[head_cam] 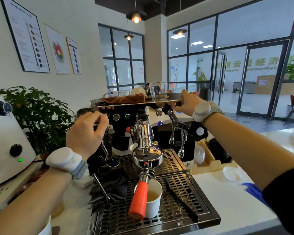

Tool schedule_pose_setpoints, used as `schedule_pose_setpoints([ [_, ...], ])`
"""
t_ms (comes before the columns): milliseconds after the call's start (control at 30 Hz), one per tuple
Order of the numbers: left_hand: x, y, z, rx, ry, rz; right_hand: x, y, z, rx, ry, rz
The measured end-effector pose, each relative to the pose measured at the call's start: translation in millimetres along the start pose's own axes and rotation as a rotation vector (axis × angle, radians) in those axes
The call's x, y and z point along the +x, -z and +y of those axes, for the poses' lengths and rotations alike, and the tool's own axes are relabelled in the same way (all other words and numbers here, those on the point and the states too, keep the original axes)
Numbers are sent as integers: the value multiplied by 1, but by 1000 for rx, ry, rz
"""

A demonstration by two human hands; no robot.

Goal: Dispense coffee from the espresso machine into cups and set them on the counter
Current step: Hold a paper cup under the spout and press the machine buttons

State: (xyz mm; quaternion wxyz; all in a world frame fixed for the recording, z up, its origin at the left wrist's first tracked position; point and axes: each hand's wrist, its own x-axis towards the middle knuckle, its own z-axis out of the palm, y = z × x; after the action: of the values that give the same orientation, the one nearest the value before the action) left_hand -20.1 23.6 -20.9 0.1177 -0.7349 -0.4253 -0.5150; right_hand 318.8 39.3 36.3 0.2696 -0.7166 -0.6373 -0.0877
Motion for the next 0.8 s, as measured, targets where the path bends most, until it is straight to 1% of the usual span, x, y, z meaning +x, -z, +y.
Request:
schedule_pose_setpoints([
  [67, 1, 2, 1, -19, 12, -22, -2, 5, -8, 59, 25, 5],
  [233, 7, 8, 6, -172, 29, -79, -15, 15, -31, 217, 158, 48],
  [400, 4, 17, 19, -219, -1, -59, -42, 16, -56, 344, 259, 66],
  [467, -1, 19, 26, -289, -63, -112, -54, 13, -61, 371, 289, 46],
  [600, -17, 16, 40, -329, -239, -239, -77, 7, -70, 422, 350, 12],
  [667, -27, 12, 45, -392, -237, -291, -90, 1, -71, 500, 354, 16],
  [800, -47, 0, 48, -498, -140, -405, -115, -13, -69, 632, 392, 34],
])
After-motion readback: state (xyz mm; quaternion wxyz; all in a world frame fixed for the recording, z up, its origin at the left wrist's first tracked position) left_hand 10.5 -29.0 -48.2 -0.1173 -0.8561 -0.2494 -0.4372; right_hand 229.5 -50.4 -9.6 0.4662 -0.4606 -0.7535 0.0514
